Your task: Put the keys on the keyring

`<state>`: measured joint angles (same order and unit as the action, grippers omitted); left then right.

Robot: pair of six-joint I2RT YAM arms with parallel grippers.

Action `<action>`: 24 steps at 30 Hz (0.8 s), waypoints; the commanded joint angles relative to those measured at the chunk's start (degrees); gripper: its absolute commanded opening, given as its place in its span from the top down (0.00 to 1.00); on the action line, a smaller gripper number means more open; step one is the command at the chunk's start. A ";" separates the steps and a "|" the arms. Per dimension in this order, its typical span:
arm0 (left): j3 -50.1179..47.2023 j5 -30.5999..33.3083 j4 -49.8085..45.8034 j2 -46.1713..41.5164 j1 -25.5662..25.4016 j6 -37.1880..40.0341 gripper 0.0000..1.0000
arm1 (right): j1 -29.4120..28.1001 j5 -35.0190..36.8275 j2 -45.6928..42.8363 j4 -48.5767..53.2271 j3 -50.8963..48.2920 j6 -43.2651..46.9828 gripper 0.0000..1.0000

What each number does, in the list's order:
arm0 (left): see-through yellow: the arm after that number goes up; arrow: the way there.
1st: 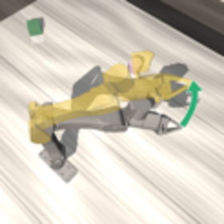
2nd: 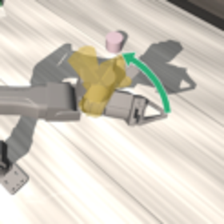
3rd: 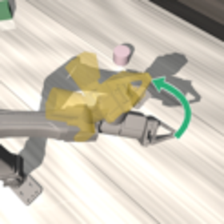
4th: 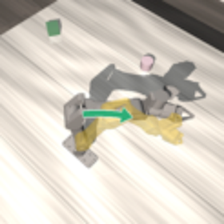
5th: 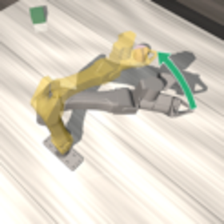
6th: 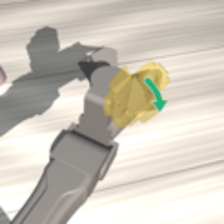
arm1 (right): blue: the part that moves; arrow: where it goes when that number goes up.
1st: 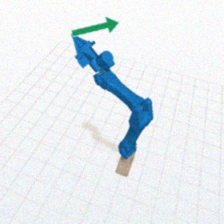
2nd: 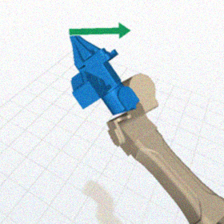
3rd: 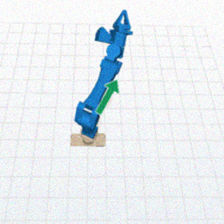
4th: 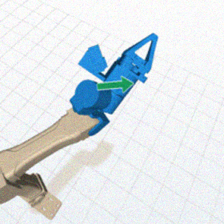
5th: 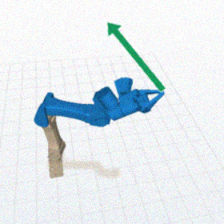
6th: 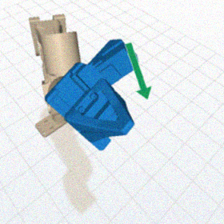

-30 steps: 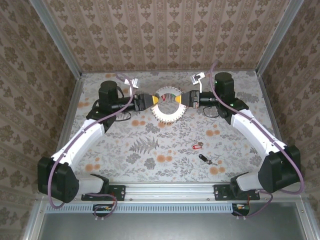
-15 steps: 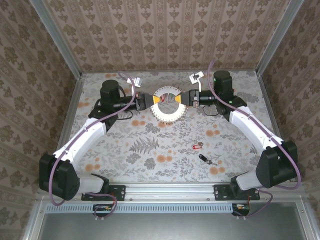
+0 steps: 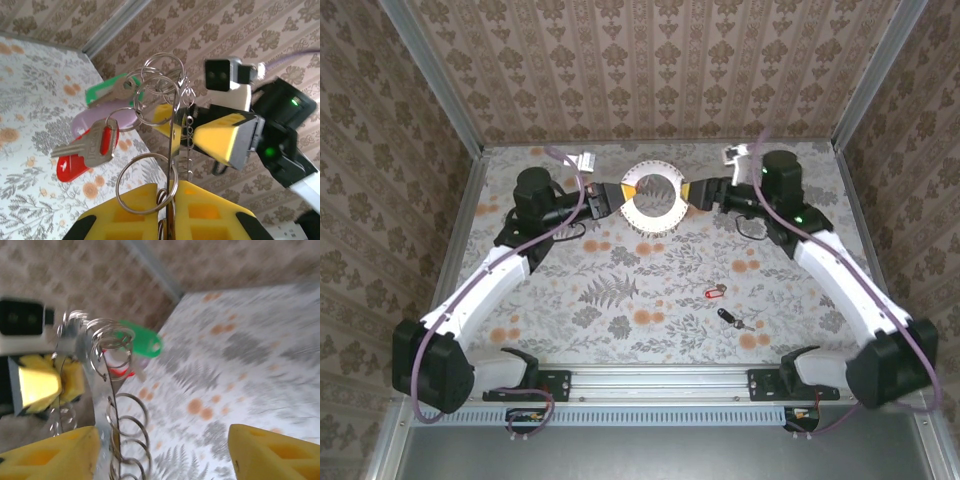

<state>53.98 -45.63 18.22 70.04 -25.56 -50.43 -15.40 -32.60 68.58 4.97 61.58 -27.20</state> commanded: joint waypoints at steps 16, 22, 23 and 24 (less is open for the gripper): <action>-5.31 15.04 19.28 -6.01 -3.61 3.06 1.00 | -26.82 35.63 -16.64 -26.77 -26.18 37.48 0.64; -5.22 15.55 18.91 -6.80 -4.15 3.19 1.00 | -34.46 44.21 -10.97 -38.97 -27.64 51.94 0.68; -5.31 15.66 18.57 -6.98 -4.15 3.25 1.00 | -34.76 44.37 -10.39 -40.82 -27.81 52.33 0.68; -5.46 15.91 18.39 -7.26 -4.15 3.33 1.00 | -35.16 44.53 -9.40 -43.74 -28.07 52.69 0.69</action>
<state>48.01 -30.87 33.04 65.47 -29.34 -48.51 -48.95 5.45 57.82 -25.45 33.30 17.10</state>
